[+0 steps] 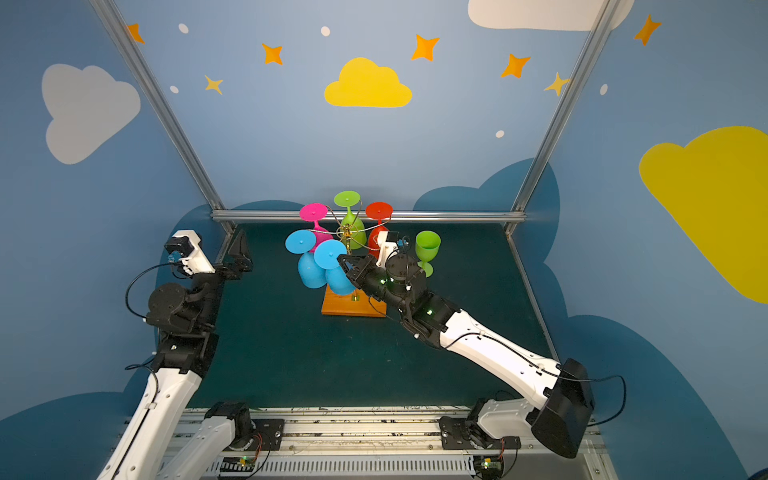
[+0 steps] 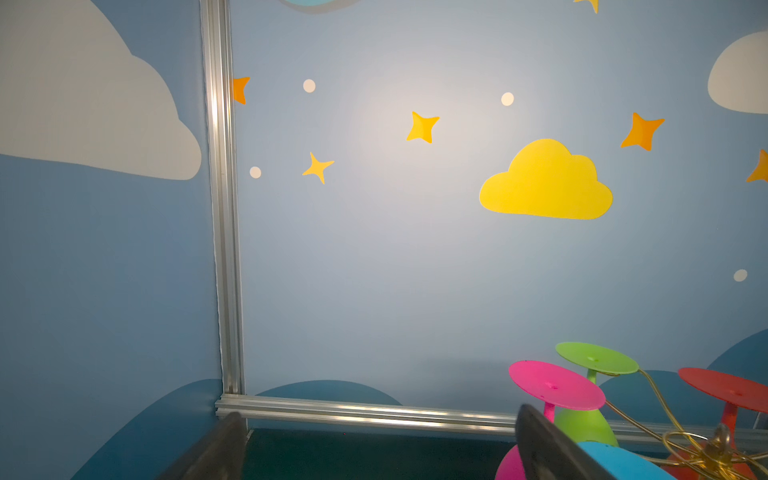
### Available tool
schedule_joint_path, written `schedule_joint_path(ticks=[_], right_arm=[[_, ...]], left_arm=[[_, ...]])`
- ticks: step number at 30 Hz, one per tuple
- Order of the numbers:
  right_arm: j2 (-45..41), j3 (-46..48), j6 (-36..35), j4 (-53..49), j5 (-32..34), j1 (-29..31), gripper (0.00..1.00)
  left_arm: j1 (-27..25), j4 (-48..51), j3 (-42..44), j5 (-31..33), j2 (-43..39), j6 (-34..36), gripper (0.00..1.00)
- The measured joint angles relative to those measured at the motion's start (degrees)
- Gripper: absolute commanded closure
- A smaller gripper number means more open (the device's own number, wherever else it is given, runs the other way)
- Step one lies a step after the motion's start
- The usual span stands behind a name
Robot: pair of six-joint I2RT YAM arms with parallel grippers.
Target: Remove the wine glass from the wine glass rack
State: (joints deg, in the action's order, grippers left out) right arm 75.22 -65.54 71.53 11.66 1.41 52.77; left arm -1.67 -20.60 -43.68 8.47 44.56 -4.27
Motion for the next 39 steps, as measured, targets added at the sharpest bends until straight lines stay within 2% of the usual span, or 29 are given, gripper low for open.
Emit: schedule_joint_path(ticks=[13,39], right_arm=[[-0.2,0.0,-0.4,-0.7,0.1,0.6,1.0],[-7.3,3.1,2.0,-3.4,1.4,0.9,1.0]], left_arm=[[0.0,0.0,0.0,0.1,0.0,0.0,0.0],[0.0,0.0,0.2,0.2,0.0,0.0,0.01]])
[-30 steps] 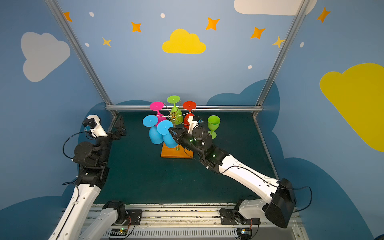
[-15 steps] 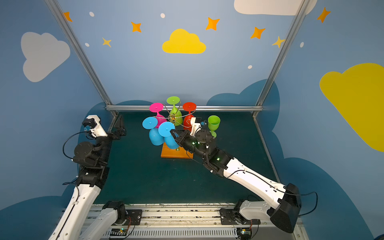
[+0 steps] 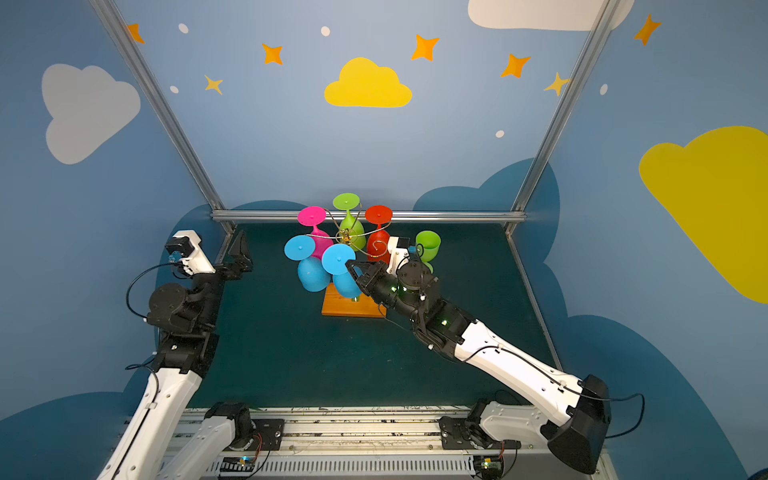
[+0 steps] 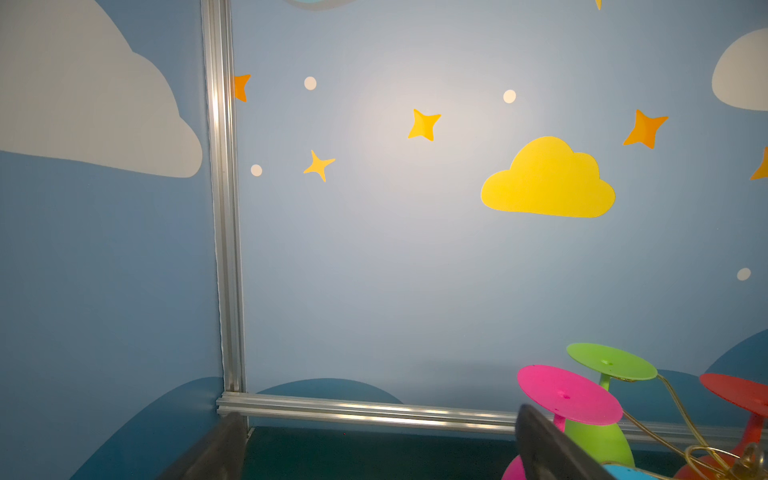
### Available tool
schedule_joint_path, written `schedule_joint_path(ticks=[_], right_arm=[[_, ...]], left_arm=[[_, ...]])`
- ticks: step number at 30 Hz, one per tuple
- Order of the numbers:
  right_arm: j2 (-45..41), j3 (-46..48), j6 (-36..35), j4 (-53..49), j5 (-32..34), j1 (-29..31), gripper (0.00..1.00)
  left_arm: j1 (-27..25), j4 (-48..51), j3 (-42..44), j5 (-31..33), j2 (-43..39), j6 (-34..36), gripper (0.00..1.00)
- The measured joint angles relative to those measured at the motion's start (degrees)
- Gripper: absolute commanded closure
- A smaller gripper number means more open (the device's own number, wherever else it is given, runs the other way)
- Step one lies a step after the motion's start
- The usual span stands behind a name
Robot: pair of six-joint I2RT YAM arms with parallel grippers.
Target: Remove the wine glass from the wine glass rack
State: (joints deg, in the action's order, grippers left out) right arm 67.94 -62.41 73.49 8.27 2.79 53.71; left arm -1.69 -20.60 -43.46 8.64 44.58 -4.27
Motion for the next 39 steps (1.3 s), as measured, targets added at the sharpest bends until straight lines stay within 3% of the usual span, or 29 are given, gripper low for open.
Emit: schedule_joint_path(ticks=[39], right_arm=[[1.0,-6.3,4.8,-6.4,-2.3,-1.5,1.0]], left_arm=[[0.0,0.0,0.1,0.1,0.4,0.1,0.01]])
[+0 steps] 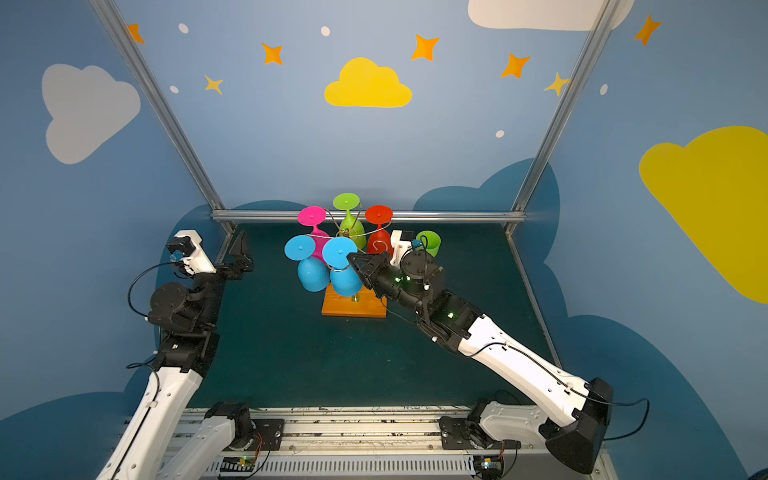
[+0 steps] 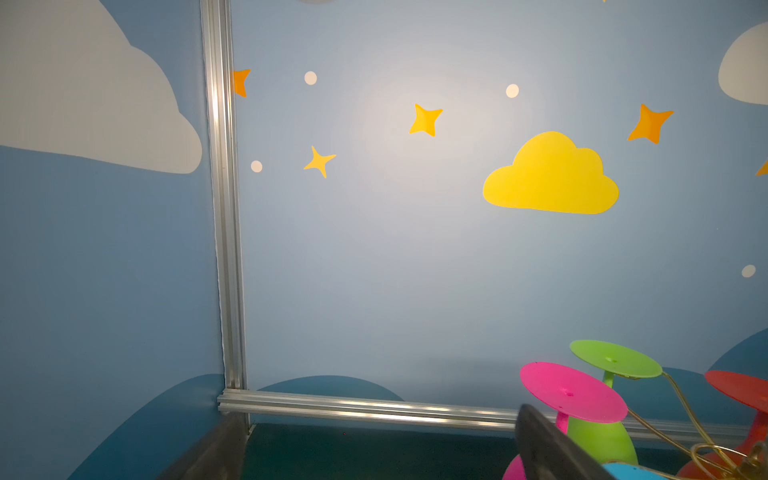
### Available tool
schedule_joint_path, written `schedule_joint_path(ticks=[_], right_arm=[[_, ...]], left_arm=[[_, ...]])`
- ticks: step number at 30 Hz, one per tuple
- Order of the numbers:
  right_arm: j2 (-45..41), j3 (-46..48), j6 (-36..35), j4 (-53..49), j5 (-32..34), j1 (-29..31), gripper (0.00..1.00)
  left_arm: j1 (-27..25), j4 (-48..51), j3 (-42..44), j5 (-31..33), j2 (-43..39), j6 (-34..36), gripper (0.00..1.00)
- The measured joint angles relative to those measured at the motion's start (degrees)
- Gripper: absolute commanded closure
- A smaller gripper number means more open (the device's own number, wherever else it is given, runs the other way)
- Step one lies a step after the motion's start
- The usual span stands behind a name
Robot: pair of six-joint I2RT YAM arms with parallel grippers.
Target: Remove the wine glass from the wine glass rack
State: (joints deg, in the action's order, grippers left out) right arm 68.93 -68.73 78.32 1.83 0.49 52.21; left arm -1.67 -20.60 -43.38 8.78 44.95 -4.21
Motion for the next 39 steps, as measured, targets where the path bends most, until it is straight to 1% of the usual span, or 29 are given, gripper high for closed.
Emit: schedule_joint_path(ticks=[22,39], right_arm=[[5.0,-2.1,1.7,0.9,-1.7,-0.4,1.0],[5.3,-2.4,1.8,0.8,-2.1,0.7,1.0]], left_arm=[[0.0,0.0,0.0,0.0,0.0,0.1,0.01],[0.0,0.0,0.0,0.0,0.0,0.2,0.01]])
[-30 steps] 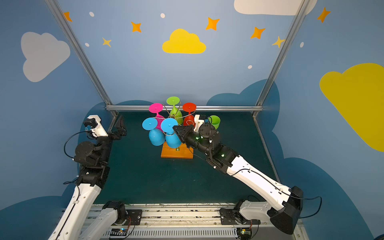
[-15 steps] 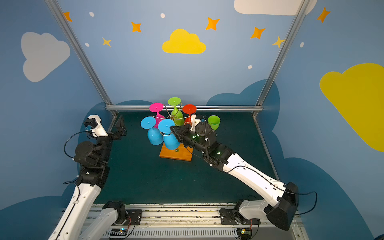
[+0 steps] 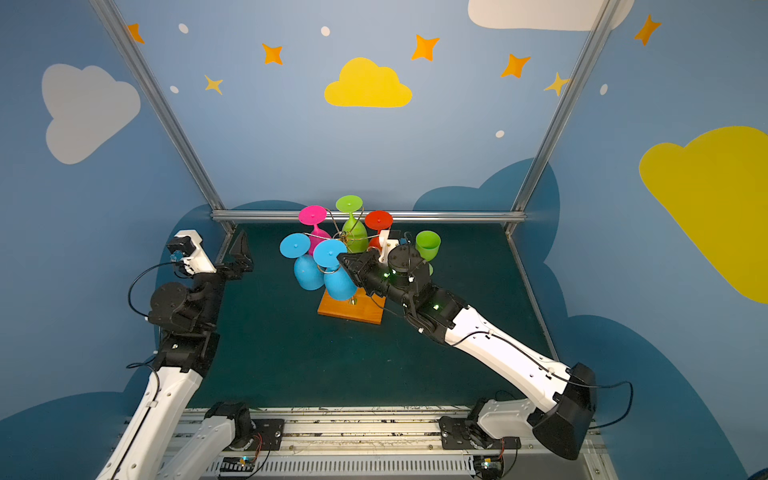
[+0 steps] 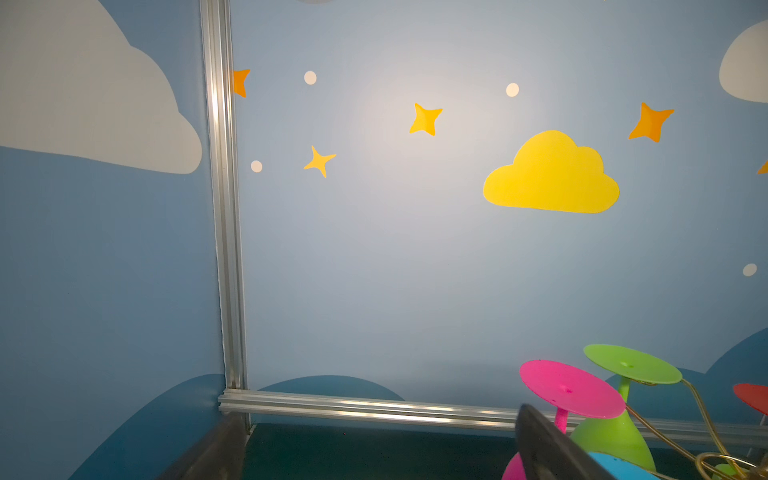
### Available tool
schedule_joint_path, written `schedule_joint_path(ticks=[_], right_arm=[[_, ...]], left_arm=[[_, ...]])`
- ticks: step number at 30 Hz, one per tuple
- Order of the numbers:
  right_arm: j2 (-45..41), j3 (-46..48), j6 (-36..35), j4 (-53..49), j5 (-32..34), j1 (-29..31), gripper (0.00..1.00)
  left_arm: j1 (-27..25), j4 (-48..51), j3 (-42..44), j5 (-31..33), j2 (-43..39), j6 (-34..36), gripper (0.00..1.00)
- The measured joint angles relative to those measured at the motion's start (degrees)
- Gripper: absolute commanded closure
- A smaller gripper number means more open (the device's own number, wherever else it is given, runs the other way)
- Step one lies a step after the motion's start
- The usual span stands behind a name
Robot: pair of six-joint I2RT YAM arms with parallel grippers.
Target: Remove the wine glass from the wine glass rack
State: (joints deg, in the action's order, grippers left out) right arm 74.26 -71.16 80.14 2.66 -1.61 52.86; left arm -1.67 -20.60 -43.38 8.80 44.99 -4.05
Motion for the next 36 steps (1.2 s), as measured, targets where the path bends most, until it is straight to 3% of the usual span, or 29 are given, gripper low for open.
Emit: schedule_joint_path(ticks=[36], right_arm=[[2.9,-2.6,-5.9,-2.7,1.1,2.9,1.0]], left_arm=[[0.0,0.0,0.0,0.0,0.0,0.0,0.01]])
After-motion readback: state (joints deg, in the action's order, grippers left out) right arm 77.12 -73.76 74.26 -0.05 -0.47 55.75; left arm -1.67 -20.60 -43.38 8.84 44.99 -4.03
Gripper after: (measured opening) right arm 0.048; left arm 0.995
